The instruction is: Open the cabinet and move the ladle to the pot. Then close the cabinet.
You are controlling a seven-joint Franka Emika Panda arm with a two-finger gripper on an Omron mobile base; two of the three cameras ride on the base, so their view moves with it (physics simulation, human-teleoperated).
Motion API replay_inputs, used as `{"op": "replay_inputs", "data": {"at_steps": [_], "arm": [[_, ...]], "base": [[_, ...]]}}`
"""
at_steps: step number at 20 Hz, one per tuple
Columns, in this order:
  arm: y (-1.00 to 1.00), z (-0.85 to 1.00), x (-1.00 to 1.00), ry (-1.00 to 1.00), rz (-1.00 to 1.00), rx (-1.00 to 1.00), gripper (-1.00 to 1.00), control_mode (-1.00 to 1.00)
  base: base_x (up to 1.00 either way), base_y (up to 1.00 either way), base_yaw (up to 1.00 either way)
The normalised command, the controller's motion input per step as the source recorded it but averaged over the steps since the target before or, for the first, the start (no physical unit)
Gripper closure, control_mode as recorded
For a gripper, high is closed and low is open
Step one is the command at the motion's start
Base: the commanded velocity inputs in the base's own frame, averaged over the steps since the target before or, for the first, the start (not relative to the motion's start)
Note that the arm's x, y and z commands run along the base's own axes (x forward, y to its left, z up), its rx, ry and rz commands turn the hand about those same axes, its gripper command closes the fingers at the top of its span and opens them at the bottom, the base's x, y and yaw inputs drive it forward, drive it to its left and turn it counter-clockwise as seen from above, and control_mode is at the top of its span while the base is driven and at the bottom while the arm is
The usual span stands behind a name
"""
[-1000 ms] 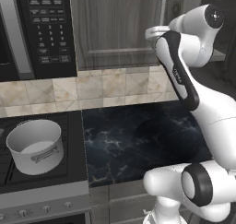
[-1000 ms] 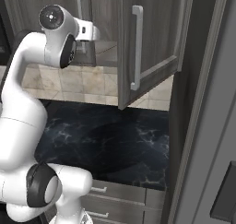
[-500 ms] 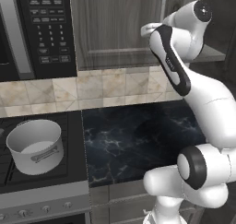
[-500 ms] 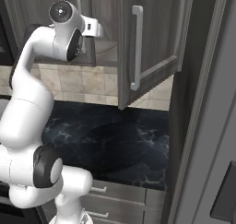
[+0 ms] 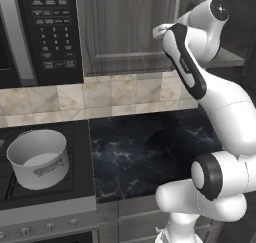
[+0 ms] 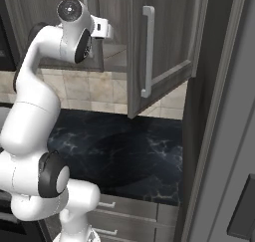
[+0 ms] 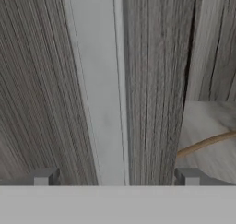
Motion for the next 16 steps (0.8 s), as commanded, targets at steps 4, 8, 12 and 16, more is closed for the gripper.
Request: {"op": "replay_inputs", "data": {"at_steps": [4,8,12,16], "arm": [[0.01,-0.27,0.3,0.0,0.0,0.0,1.0,-1.0],[0.0,-0.19,0.05,0.0,0.0,0.0,1.0,-1.0],[0.03,-0.16,-0.05,0.0,0.0,0.0,1.0,-1.0],[0.03,-0.09,-0.37,0.0,-0.04,0.0,1.0,-1.0]], "base": [[0.0,0.0,0.0],[0.0,0.0,0.0],[0.0,0.0,0.0],[0.0,0.0,0.0]]}}
